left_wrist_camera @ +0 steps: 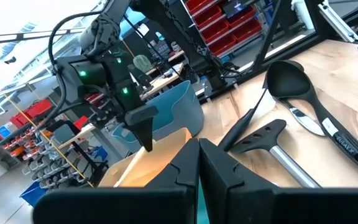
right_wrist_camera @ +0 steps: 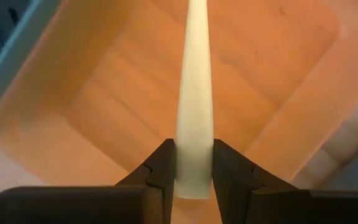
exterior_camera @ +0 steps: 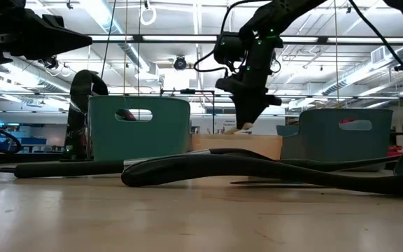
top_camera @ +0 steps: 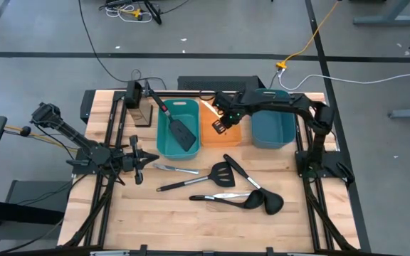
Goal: Pick & Place Kitchen Items
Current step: Put the yellow table knife into the orange bin, then put the bottom black serving spoon into the green bin
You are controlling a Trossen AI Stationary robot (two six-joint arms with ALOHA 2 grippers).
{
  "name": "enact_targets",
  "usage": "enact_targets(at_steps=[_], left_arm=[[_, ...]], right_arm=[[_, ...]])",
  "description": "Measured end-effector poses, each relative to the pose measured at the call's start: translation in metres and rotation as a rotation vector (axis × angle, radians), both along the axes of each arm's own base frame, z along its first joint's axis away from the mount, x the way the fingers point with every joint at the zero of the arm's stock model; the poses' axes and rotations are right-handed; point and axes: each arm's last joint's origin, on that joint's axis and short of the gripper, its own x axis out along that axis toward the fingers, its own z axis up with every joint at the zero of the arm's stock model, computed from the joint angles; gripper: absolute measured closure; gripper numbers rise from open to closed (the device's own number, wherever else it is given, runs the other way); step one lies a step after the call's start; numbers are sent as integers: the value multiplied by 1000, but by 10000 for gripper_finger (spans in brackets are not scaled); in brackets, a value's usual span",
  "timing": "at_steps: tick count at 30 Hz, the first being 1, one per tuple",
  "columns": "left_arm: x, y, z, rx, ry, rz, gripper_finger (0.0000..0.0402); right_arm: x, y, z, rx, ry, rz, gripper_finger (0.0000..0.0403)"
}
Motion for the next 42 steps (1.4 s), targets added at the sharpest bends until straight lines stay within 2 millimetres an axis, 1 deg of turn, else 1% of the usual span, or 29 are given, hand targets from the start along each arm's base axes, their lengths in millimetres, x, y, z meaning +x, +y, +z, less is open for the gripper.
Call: enact_targets(at_steps=[7,13,19,21,25,27,30,35,37,38,40,42], left_arm=[[0,0,0,0,1,3,395],[0,0,0,13,3,3,387],[0,0,0,13,3,3,389],[0,0,0,13,3,3,392],[0,0,0,13,5,4,395],[0,0,0,15,7,4,393],[0,0,-1,15,7,4,387],[0,0,-1,15,8,4,387],[0,0,-1,15,8,4,390],[0,0,-1,15,8,4,391],[0,0,-1,13,8,5,393],[0,0,-1,8,7,7,394]], right_arm=[[-8,3,-24,37,37,-66,319],[-8,4,-44,50,-33,-75,319],[-11,5,-53,58,-42,-72,319],[-11,5,-53,54,-42,-61,315],[-11,5,-53,47,-41,-48,269],[-11,5,-53,40,-39,-49,253],[-11,5,-53,37,-41,-38,248],[-9,3,-51,-1,-56,-32,261],[-7,2,-44,-43,-56,-4,269],[-5,2,-38,-66,-69,15,274],[-4,6,-22,-132,-88,57,283],[-4,14,-3,-209,-125,111,292]])
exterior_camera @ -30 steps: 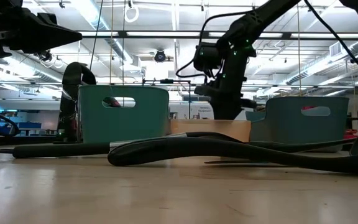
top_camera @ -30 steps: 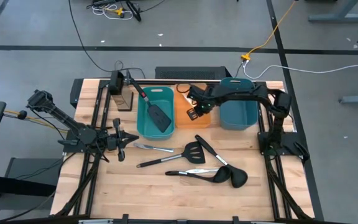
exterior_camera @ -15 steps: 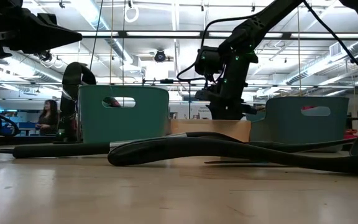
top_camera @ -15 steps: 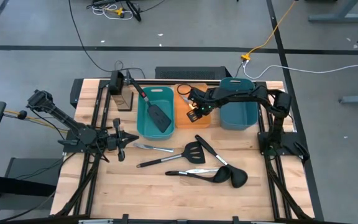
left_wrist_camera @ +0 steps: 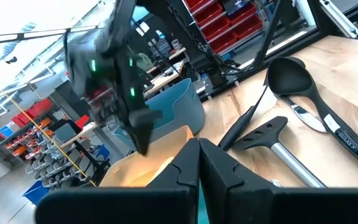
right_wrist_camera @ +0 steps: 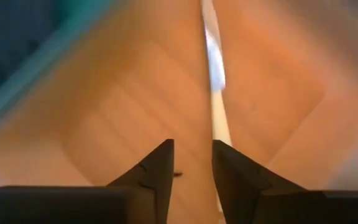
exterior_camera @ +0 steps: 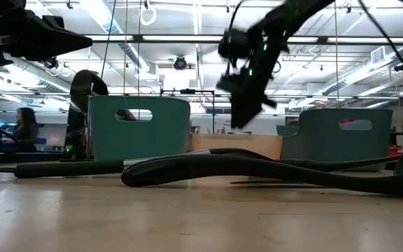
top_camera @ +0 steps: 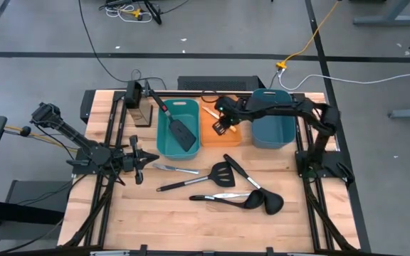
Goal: Pick & Place Kitchen Items
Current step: Put the bottom black serving spoon into the green bin
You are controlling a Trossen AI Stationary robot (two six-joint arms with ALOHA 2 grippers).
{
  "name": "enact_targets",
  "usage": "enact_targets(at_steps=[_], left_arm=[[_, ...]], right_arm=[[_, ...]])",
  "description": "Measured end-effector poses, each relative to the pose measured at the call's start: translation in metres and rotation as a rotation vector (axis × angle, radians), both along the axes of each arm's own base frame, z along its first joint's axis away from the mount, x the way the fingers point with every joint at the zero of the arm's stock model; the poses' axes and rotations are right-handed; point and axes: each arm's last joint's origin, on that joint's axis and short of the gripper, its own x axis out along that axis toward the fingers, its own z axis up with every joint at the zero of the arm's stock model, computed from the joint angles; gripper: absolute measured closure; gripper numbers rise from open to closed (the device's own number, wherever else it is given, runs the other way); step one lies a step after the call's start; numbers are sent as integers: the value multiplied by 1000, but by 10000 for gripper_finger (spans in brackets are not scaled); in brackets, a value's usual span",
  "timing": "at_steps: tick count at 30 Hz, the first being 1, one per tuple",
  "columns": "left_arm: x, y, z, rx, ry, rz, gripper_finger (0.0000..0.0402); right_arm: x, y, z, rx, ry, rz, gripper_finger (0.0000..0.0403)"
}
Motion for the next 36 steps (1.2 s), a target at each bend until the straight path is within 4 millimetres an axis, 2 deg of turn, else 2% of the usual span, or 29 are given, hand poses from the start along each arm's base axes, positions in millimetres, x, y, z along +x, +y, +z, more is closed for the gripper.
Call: enact_targets(at_steps=[4,7,9,11,13,18,22,26,32,36], left_arm=[[0,0,0,-3,-1,1,390],[0,0,0,-2,0,3,388],[0,0,0,-3,-1,4,389],[0,0,0,-2,0,4,391],[0,0,0,-2,-1,4,393],[0,0,0,-1,0,4,392],[0,0,0,-1,0,7,387],[0,1,0,-1,0,22,389],[0,1,0,-11,-2,31,395],[0,2,0,-33,-6,54,390]], right_arm=[[-8,30,53,-183,-146,169,313],[-23,57,87,-295,-289,307,330],[-37,71,101,-336,-394,367,341],[-53,83,108,-358,-471,414,351],[-69,93,104,-362,-499,416,358],[-96,116,69,-340,-501,355,369],[-104,134,37,-265,-513,387,364],[-106,149,20,-198,-493,400,354],[-103,168,13,-223,-469,464,355],[-102,179,23,-307,-564,586,362]])
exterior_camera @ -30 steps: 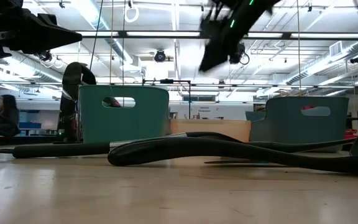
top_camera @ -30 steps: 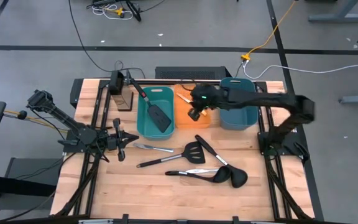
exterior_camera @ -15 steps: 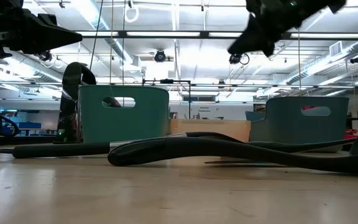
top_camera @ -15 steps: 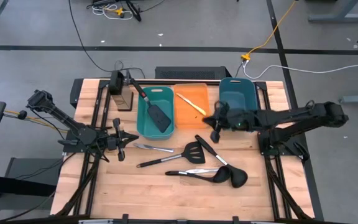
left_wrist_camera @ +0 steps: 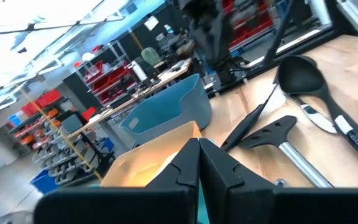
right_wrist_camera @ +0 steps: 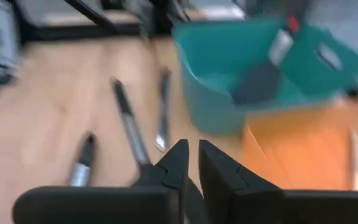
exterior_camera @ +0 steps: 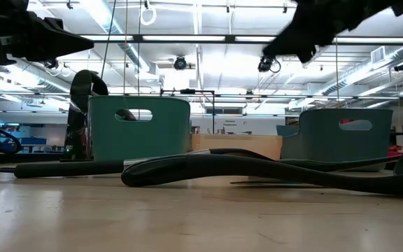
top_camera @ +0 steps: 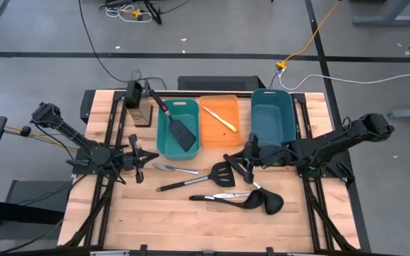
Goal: Pick & Place Kitchen Items
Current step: Put the bottom black serving spoon into the green bin
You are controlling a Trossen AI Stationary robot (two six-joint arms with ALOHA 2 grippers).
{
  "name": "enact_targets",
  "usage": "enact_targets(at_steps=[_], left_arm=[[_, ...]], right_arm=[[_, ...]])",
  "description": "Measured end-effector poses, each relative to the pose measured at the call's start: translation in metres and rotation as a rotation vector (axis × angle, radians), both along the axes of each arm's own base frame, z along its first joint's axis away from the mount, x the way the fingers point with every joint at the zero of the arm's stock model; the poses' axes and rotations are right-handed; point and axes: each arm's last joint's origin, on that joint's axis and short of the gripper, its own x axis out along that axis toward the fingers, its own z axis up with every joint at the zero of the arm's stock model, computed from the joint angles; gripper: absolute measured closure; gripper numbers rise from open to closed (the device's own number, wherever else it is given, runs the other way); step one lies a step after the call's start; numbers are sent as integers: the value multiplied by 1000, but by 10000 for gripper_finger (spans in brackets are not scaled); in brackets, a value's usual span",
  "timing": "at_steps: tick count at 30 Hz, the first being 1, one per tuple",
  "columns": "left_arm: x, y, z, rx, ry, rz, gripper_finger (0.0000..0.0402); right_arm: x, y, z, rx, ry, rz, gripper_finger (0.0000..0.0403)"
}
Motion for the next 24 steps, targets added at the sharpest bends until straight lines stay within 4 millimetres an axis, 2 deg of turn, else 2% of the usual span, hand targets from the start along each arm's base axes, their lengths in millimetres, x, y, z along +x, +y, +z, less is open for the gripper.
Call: enact_targets(at_steps=[3,8,12,14,19,24], left_arm=[[0,1,0,-7,-1,43,388],[0,2,0,-7,0,60,395],[0,2,0,-7,-1,60,395],[0,2,0,-7,-1,60,392],[0,2,0,-15,-3,58,386],[0,2,0,-59,-14,57,393]], right_arm=[[-8,-1,14,-30,-72,19,372],[-35,-9,20,-74,-149,8,388],[-60,-16,12,-52,-242,10,394],[-66,-18,5,-39,-257,4,395],[-57,-15,-14,48,-158,-27,392],[-31,3,-18,68,-65,7,393]])
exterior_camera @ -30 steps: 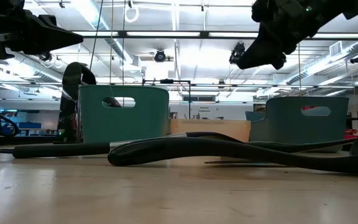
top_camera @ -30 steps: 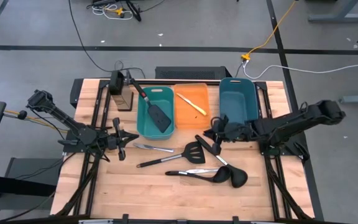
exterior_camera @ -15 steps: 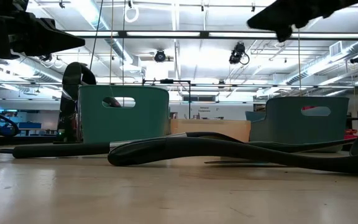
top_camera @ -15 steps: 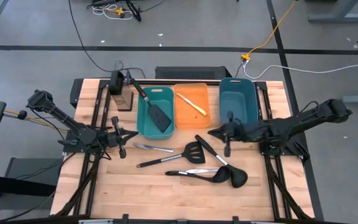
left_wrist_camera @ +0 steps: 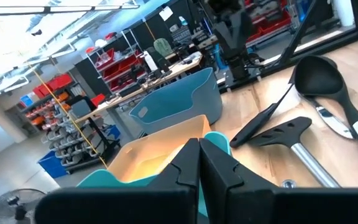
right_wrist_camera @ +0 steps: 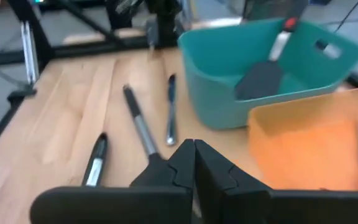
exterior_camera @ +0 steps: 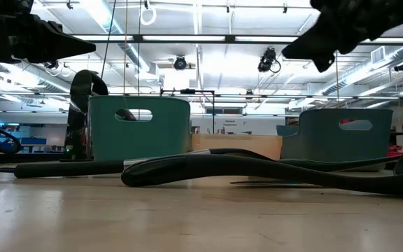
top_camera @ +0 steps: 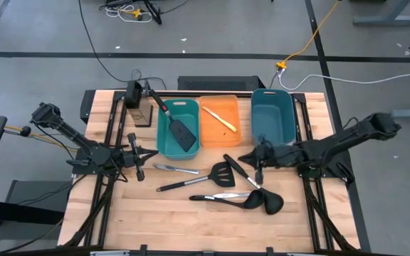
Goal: Pick & Place Kitchen Items
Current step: Put the bottom black serving spoon into the green bin
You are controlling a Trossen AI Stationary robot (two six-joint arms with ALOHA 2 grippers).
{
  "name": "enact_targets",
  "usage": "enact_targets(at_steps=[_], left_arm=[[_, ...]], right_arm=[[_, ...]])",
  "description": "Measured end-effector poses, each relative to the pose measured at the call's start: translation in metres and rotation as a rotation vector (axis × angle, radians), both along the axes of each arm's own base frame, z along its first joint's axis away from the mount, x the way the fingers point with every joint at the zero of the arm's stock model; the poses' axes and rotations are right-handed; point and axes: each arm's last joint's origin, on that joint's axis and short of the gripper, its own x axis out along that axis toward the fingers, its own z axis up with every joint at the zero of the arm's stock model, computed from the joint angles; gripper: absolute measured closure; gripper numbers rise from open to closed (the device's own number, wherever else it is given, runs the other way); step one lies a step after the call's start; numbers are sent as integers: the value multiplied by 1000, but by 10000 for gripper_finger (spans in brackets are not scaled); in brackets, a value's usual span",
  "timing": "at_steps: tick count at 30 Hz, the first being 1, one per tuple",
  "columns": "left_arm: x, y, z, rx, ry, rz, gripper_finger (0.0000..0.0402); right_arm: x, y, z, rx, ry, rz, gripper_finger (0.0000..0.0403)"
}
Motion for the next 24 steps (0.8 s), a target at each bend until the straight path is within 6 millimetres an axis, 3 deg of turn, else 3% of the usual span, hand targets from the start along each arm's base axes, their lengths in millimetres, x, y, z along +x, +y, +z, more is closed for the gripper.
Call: enact_targets(at_steps=[8,12,18,24], left_arm=[[0,0,0,-24,-6,-1,385],[0,0,0,-27,-7,-1,378],[0,0,0,-54,-15,-1,381],[0,0,0,-56,-16,-2,386]], right_arm=[[57,44,2,6,295,15,397],[86,71,-2,-6,352,41,388],[111,99,-13,-14,418,88,319],[113,115,-40,-16,535,18,249]])
